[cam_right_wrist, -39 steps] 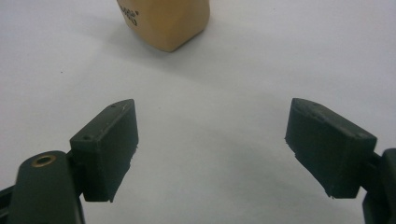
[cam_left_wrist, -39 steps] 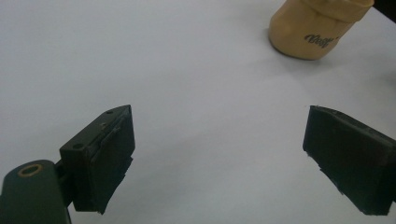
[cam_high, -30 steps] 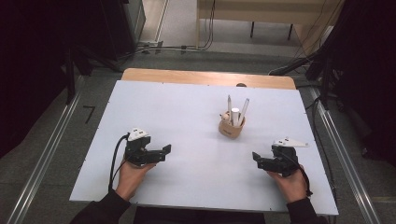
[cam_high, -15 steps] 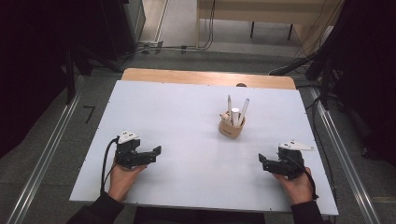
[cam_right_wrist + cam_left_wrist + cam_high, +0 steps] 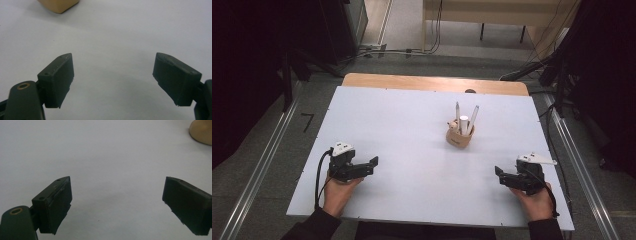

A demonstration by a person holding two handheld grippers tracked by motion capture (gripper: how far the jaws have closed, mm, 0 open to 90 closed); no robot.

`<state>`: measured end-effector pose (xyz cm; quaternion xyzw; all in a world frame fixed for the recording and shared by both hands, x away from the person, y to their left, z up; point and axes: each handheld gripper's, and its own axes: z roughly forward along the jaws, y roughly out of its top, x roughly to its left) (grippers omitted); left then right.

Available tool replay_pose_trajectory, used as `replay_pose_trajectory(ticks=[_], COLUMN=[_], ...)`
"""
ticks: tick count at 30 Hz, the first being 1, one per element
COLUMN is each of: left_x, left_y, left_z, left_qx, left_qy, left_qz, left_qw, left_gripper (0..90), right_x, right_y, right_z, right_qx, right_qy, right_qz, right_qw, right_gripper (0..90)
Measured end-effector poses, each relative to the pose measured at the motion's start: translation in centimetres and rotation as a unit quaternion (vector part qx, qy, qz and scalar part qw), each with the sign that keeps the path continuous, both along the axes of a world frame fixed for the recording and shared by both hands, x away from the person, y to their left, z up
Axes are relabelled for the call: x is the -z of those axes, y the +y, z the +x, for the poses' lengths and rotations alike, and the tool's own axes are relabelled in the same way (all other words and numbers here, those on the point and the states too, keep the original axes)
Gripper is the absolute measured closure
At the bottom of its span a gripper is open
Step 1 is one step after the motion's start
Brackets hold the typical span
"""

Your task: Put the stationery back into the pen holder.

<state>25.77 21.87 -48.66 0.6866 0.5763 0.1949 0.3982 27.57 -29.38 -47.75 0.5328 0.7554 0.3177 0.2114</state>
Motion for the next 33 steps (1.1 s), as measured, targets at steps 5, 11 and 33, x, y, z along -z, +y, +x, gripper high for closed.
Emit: replay_pose_trajectory(ticks=[5,11,33], left_x=[0.1,0.1,0.3], left_y=[0.6,1.2,2.3], left_z=[-0.1,-0.3,-0.1], left_qx=[-0.006,-0.016,-0.036], left_qy=[0.001,-0.001,-0.005], left_qz=[-0.005,-0.010,-0.004], left_qw=[1.0000,0.9998,0.9993], left_gripper=[9.0,9.0,9.1], right_x=[0.1,0.1,0.2], right_y=[-0.6,-1.2,-3.1], right_z=[-0.1,-0.3,-0.3], right_qx=[0.008,0.017,0.043], right_qy=[0.001,0.000,-0.001], right_qz=[0.002,0.003,0.002], right_qw=[1.0000,0.9999,0.9991], right_gripper=[15.8,15.8,15.8])
